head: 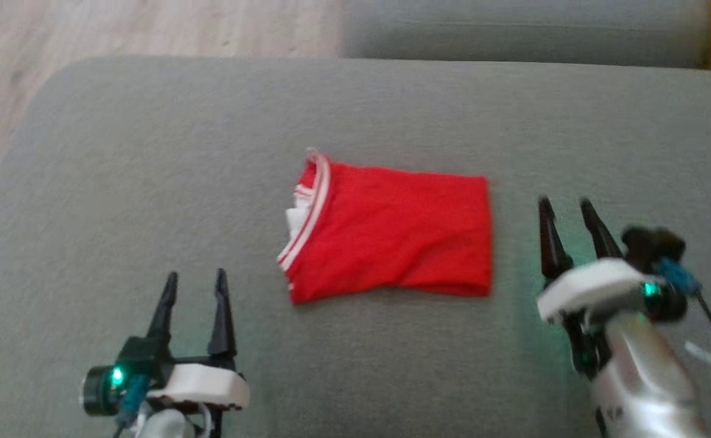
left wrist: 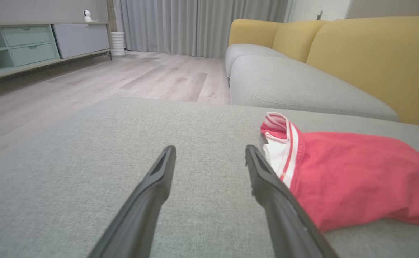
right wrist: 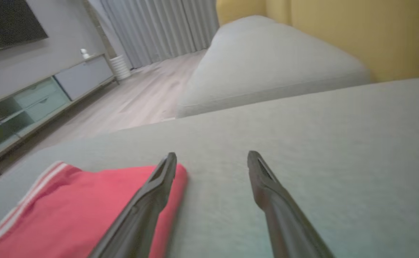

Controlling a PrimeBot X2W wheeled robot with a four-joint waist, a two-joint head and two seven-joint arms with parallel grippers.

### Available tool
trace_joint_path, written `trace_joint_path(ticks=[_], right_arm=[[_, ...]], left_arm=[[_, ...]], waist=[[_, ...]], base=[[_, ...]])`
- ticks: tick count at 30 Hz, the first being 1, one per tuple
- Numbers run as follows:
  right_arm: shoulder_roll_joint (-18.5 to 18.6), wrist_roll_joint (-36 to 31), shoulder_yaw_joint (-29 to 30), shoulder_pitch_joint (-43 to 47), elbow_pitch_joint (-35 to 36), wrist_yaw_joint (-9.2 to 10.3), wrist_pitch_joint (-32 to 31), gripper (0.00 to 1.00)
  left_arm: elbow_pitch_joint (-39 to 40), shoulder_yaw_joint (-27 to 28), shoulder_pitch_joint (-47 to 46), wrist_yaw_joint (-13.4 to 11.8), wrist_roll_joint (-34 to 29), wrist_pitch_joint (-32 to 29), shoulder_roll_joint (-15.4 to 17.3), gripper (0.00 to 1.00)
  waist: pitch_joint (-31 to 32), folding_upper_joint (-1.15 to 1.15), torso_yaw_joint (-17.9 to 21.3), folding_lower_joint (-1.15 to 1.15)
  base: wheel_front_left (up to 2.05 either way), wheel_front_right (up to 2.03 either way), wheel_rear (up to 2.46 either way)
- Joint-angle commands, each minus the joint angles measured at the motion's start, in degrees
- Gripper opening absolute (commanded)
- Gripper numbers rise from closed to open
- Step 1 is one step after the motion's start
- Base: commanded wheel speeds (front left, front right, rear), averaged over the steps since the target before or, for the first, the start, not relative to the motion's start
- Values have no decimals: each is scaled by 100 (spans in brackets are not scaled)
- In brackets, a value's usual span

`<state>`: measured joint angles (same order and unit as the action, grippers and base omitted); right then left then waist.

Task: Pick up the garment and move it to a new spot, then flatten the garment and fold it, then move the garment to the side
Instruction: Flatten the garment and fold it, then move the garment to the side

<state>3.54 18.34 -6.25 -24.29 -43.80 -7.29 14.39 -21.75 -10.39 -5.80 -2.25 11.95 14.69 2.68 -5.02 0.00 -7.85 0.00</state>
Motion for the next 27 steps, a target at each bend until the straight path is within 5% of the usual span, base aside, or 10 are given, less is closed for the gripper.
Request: trace_joint_path(ticks=[1, 8, 19, 27], right_arm=[[-66, -115, -16, 88, 242, -20, 60, 100], [-66, -483, 315, 778, 583, -20, 60, 100], [-66, -334, 166, 1077, 706, -20, 61, 100], [-66, 185, -747, 272, 141, -20, -13, 100]], left_arm=[[159, 289, -149, -38, -46, 30, 20, 100], [85, 644, 126, 30, -264, 30, 20, 100], [60, 591, 241, 94, -313, 30, 20, 100], [85, 314, -3, 217, -356, 30, 20, 100]], waist=[[200, 0, 380, 0], [355, 0, 787, 0], [372, 0, 707, 0], [6, 0, 365, 0]], base=[[0, 0, 0], [0, 0, 0], [0, 0, 0], [0, 0, 0]])
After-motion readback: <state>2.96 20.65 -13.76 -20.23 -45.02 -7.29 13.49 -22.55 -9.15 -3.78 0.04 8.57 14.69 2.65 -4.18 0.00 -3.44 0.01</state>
